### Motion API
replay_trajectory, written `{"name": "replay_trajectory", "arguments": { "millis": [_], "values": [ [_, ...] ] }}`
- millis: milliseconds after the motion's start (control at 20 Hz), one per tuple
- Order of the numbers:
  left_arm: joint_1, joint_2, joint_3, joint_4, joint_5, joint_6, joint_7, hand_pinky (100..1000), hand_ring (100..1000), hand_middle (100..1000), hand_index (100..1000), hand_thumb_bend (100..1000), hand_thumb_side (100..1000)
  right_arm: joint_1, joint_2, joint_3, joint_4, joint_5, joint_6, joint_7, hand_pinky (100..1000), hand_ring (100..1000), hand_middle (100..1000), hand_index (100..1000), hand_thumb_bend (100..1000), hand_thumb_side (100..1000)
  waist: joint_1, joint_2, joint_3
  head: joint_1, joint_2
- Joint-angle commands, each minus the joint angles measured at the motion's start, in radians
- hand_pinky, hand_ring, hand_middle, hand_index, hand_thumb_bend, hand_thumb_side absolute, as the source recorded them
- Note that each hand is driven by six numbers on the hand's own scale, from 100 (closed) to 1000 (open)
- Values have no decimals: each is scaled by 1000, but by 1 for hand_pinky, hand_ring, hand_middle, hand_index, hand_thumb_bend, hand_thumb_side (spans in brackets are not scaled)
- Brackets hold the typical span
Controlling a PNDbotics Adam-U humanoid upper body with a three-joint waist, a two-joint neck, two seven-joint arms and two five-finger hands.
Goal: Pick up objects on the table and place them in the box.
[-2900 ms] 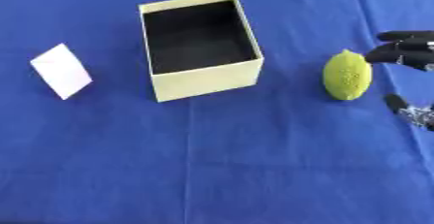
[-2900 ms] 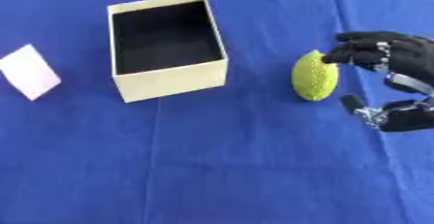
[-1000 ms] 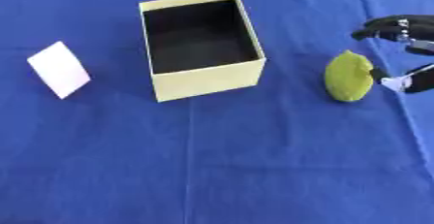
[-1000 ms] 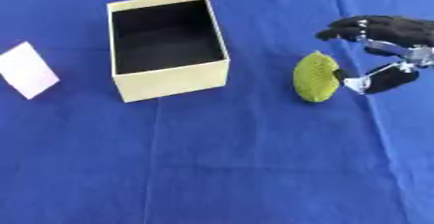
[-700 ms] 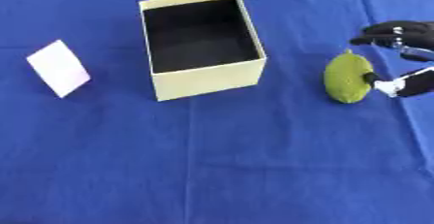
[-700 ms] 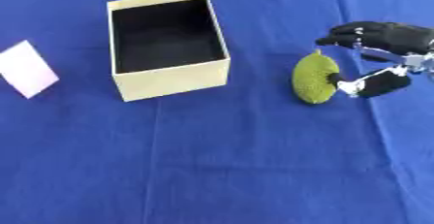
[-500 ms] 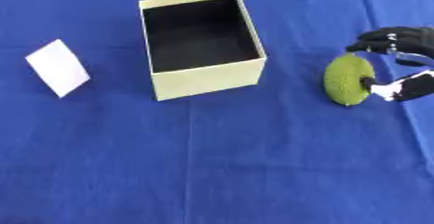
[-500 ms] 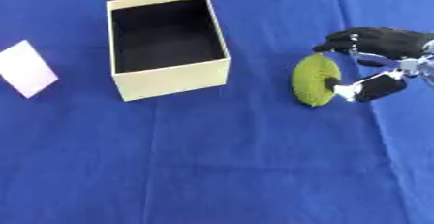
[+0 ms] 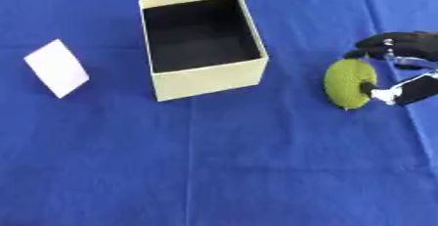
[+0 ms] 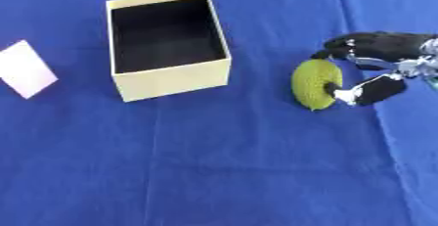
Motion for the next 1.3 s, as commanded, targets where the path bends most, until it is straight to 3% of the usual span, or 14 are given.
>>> {"name": "replay_trajectory", "arguments": {
  "millis": [50,300,500,800,1050,1300],
  "values": [
    [-18,5,2,-18,6,1,-2,761,758,689,815,100,580,-15,-19,4,13,23,-13,20,996,1000,781,971,100,809,1,-17,2,-8,2],
    [-21,3,3,-18,8,0,-1,760,758,685,814,100,580,-31,-6,20,50,79,-41,30,993,1000,700,951,100,870,1,-11,6,-17,4],
    [-21,1,3,-18,9,1,-2,760,757,682,813,100,579,-40,3,28,71,101,-60,34,983,1000,632,919,100,860,1,-9,8,-24,9],
    [-21,-2,3,-18,12,3,-3,759,757,678,811,100,580,-50,10,32,83,92,-68,30,960,997,524,816,100,660,2,-11,6,-29,11],
    [-22,-5,3,-18,15,4,-4,759,757,677,810,100,580,-50,14,39,79,47,-57,44,925,945,461,772,100,426,2,-11,7,-30,13],
    [-22,-7,3,-18,17,6,-4,758,758,675,809,100,580,-47,15,45,63,-3,-36,59,899,900,395,715,100,388,2,-11,6,-29,15]
  ]
}}
